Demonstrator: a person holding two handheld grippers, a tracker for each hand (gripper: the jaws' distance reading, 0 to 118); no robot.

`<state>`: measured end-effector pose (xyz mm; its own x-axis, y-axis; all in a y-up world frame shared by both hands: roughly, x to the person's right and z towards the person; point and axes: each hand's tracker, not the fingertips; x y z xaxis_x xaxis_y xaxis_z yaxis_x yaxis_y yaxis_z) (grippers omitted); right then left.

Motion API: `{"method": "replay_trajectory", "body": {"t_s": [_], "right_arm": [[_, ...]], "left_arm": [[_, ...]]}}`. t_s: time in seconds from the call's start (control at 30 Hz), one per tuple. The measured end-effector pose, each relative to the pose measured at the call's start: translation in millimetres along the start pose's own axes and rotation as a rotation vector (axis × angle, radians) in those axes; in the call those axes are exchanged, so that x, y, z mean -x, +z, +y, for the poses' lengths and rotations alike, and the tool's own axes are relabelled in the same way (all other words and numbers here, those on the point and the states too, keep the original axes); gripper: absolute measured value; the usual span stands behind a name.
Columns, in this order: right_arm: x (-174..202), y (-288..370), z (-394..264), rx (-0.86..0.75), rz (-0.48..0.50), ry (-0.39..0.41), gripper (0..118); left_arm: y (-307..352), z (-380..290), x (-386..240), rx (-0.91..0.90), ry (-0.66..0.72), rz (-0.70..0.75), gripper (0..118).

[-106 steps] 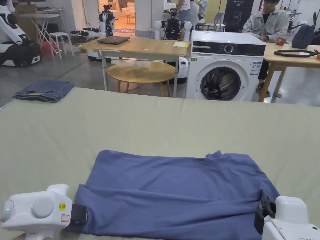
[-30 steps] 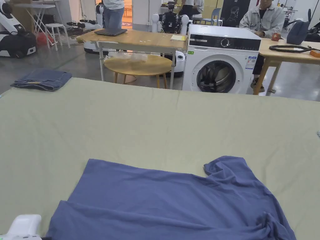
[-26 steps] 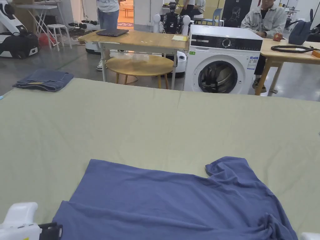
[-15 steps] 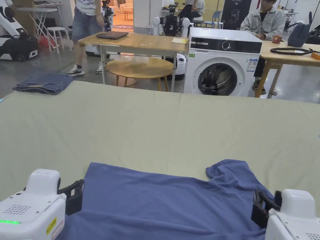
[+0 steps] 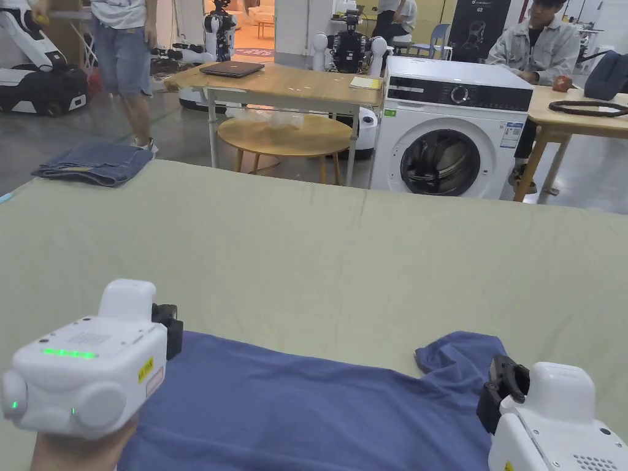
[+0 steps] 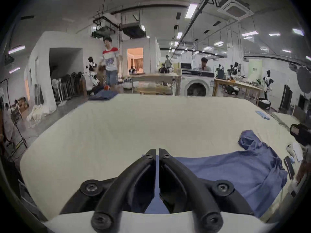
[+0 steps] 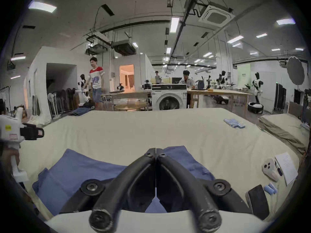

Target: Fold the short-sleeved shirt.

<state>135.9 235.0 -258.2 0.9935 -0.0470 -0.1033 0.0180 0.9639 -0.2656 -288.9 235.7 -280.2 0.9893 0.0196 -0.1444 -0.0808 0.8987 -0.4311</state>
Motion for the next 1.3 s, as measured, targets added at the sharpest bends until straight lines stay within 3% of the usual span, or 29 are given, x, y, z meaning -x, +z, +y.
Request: {"method": "replay_trajectory", "body": {"t_s": [0.23, 0.27, 0.3, 0.33, 0.4, 0.43, 0.53, 0.6, 0.77, 0.83, 0.87, 1.1, 1.13, 1.2, 1.23, 1.3], "right_arm": [[-10, -25, -2, 0.062, -0.017, 0.014, 0], [-13, -28, -3, 0.069, -0.016, 0.015, 0], [-15, -30, -5, 0.082, -0.018, 0.020, 0], [-16, -33, -6, 0.093, -0.028, 0.026, 0], [-21, -36, -9, 0.109, -0.033, 0.033, 0], [-23, -38, -11, 0.120, -0.040, 0.036, 0], [-29, -41, -16, 0.146, -0.052, 0.045, 0], [-32, -44, -19, 0.164, -0.061, 0.053, 0], [-43, -50, -28, 0.218, -0.072, 0.032, 0], [-49, -53, -30, 0.232, -0.078, 0.018, 0], [-53, -57, -29, 0.249, -0.083, 0.009, 0], [-101, -101, 0, 0.382, -0.109, -0.031, 1], [-110, -114, 6, 0.431, -0.100, -0.025, 12], [-127, -142, 12, 0.506, -0.094, -0.018, 56], [-135, -158, 13, 0.551, -0.070, -0.013, 69], [-148, -186, 12, 0.601, -0.090, 0.006, 70]], "left_arm": [[-128, 33, 49, 0.380, 0.111, -0.074, 4], [-142, 34, 54, 0.412, 0.129, -0.080, 31], [-158, 32, 58, 0.457, 0.144, -0.090, 49], [-172, 28, 61, 0.507, 0.151, -0.092, 52], [-195, 23, 63, 0.583, 0.148, -0.055, 73], [-204, 17, 61, 0.633, 0.133, -0.043, 74], [-230, 0, 56, 0.742, 0.077, -0.023, 74], [-230, -2, 48, 0.717, 0.006, -0.012, 74], [-208, -1, 11, 0.670, -0.135, 0.021, 52], [-203, -3, 2, 0.646, -0.152, 0.002, 24], [-206, 0, 6, 0.627, -0.163, -0.010, 0], [-180, 11, 21, 0.498, -0.102, -0.029, 0], [-167, 14, 23, 0.464, -0.098, -0.027, 0], [-154, 17, 28, 0.452, -0.086, -0.036, 0], [-148, 19, 30, 0.426, -0.075, -0.038, 0], [-134, 20, 32, 0.424, -0.061, -0.038, 0]]}}
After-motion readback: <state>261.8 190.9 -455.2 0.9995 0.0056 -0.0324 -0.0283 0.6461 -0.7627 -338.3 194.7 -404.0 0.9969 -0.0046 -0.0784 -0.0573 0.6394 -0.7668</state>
